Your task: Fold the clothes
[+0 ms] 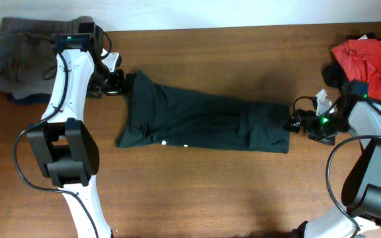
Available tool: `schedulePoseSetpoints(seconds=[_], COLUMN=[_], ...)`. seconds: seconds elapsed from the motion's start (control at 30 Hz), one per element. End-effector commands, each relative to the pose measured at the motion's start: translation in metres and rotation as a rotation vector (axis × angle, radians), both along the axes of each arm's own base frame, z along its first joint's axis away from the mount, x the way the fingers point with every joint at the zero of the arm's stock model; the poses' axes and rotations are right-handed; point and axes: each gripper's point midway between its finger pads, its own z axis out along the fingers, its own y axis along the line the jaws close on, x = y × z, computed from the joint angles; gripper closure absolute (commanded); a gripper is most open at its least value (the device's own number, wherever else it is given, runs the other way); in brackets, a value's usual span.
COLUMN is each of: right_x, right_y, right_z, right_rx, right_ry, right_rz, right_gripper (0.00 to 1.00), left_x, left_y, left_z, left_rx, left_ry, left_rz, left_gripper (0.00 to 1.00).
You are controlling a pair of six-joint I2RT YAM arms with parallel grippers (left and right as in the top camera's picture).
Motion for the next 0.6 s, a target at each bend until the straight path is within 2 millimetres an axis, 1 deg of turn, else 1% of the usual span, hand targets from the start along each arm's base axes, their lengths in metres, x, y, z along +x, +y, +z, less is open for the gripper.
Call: schedulePoseSetpoints(seconds=[0.0,0.1,0.23,0.37,0.43,0.57], right_x=[0.001,0.004,0.009,0.013,0.01,0.005], right_y=[0.022,0.028,0.029,0.04,0.047,0.064], right_z=[-0.003,-0.002,-0.006,-0.015,-0.025,-0.039], right_rx=[0.115,0.152,0.153,0.243,0.286,0.317], right_ry=[-0.102,-0.14,-0.176,-0.177,-0.149,-0.1], right_rz=[0.075,0.079,0.087,0.08,0.081,0.111], right_gripper=[0.01,0.01,0.01,0.01,0.01,0.01], left_x=[0.004,0.004,0.004,0.004,0.003,0.004], left_y=[-0.002,-0.002,-0.002,-0.005,-0.007,-0.013], left_z=[0.009,0.009,0.009,0.009,0.009,0.009], left_rx=[-0.014,-0.014,-0.014,-0.014,-0.014,-0.014], left_ry=[-0.029,-0.028,-0.028,-0.028,-0.028,-0.032], left_rz=[-0.008,-0.009,-0.009,-0.014,-0.02,-0.032], left_gripper=[0.01,0.01,0.01,0.01,0.01,0.01])
